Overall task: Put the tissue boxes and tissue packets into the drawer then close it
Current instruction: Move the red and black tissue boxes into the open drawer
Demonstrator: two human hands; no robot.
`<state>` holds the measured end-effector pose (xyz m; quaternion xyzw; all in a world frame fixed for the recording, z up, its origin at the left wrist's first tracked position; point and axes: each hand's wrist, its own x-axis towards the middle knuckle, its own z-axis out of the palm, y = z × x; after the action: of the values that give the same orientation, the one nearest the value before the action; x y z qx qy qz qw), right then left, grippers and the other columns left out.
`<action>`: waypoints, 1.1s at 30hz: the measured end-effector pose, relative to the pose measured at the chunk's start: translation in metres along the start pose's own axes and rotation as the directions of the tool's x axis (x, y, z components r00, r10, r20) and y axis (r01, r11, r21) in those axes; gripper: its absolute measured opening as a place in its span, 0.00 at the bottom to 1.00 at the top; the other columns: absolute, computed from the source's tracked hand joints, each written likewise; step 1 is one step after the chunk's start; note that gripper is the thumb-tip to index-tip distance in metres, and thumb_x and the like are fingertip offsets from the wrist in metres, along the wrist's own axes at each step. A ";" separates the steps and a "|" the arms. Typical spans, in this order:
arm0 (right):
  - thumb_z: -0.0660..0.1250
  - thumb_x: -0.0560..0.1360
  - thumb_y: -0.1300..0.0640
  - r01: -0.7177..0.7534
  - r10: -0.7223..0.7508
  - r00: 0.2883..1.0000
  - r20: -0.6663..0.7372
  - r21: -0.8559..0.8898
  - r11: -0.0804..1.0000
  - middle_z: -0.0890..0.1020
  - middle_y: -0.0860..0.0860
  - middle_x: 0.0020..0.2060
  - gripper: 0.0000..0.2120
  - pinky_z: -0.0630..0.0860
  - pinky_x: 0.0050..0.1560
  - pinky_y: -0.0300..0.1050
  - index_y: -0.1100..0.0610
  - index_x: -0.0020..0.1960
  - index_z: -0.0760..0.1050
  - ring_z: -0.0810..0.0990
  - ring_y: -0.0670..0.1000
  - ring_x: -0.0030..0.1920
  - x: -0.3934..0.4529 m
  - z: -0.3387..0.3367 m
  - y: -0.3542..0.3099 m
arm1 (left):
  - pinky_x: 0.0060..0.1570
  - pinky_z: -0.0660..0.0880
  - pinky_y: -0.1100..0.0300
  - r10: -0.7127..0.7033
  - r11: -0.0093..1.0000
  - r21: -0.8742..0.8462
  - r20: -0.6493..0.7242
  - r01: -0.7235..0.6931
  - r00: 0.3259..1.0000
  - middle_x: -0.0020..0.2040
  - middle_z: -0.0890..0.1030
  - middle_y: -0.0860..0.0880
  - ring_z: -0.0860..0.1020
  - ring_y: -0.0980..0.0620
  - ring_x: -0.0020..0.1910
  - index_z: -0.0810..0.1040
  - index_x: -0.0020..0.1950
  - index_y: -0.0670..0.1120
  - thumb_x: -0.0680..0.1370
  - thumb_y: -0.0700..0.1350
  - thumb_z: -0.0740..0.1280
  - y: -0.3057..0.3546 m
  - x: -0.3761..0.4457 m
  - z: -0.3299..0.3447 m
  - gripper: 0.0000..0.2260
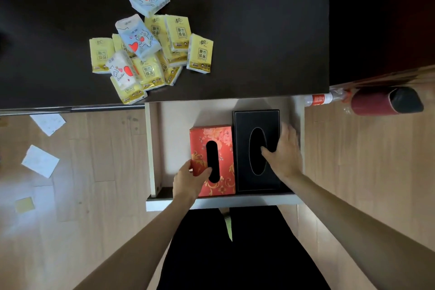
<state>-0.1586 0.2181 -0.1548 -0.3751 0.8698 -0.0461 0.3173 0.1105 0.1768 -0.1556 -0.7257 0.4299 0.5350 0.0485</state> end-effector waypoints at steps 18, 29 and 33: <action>0.81 0.64 0.55 0.441 -0.399 0.896 0.195 -0.488 0.753 0.72 0.64 0.71 0.48 0.65 0.77 0.57 0.66 0.76 0.63 0.69 0.64 0.73 0.064 -0.041 0.025 | 0.52 0.76 0.50 0.253 0.938 0.254 -0.042 -0.235 0.967 0.67 0.75 0.45 0.78 0.44 0.57 0.55 0.80 0.58 0.75 0.47 0.73 0.049 0.035 -0.005 0.39; 0.81 0.63 0.59 0.443 -0.416 0.895 0.160 -0.426 0.789 0.71 0.63 0.72 0.47 0.63 0.78 0.56 0.65 0.77 0.63 0.68 0.63 0.75 0.059 -0.038 0.026 | 0.34 0.66 0.71 0.295 0.921 0.258 0.026 -0.291 0.955 0.60 0.74 0.52 0.76 0.53 0.47 0.63 0.71 0.61 0.74 0.44 0.75 0.073 0.025 0.037 0.31; 0.80 0.64 0.60 0.427 -0.394 0.904 0.168 -0.421 0.800 0.70 0.62 0.74 0.47 0.60 0.79 0.56 0.65 0.77 0.62 0.65 0.62 0.77 0.057 -0.038 0.025 | 0.39 0.71 0.64 0.311 0.908 0.290 0.019 -0.303 0.950 0.62 0.75 0.47 0.76 0.50 0.47 0.63 0.72 0.58 0.76 0.44 0.73 0.076 0.017 0.048 0.29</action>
<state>-0.2259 0.1912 -0.1616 -0.6186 0.7425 0.1013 0.2360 0.0243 0.1447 -0.1604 -0.6415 0.6127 0.4572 0.0637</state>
